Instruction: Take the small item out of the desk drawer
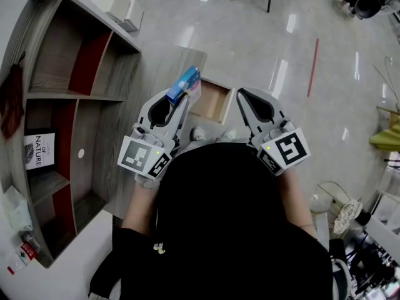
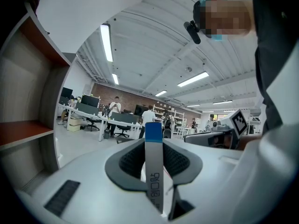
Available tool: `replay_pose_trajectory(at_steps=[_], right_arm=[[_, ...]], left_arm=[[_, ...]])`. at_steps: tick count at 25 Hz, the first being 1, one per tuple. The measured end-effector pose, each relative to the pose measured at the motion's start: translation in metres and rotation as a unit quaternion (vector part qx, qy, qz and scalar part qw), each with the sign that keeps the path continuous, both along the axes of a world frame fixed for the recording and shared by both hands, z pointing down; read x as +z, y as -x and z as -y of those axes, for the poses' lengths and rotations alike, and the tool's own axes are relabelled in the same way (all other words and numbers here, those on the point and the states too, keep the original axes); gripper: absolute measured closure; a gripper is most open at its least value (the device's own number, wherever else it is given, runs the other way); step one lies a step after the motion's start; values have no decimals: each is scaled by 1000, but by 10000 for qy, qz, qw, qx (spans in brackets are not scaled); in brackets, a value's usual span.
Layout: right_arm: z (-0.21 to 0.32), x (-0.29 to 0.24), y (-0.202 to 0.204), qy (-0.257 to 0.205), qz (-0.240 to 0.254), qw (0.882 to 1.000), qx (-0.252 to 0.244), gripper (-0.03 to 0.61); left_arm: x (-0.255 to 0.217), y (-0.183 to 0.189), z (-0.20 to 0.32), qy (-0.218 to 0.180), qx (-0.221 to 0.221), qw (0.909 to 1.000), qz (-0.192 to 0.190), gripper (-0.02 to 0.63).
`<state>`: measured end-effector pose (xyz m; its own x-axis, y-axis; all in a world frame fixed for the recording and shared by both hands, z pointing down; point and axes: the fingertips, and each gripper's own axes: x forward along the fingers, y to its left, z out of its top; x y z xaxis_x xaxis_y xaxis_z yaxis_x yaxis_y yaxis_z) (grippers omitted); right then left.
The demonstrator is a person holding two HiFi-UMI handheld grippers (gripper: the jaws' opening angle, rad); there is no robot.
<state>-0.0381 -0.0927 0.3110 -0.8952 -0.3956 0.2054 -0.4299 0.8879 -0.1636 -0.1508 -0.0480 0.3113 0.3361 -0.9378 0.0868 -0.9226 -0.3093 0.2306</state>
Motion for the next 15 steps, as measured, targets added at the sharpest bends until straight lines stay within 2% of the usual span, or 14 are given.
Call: replay_pose_trajectory(at_steps=[15], right_arm=[[2,1,-15,-59,38,9998,194,581]], left_arm=[[6,-13,1,84,114,9999,0,520]])
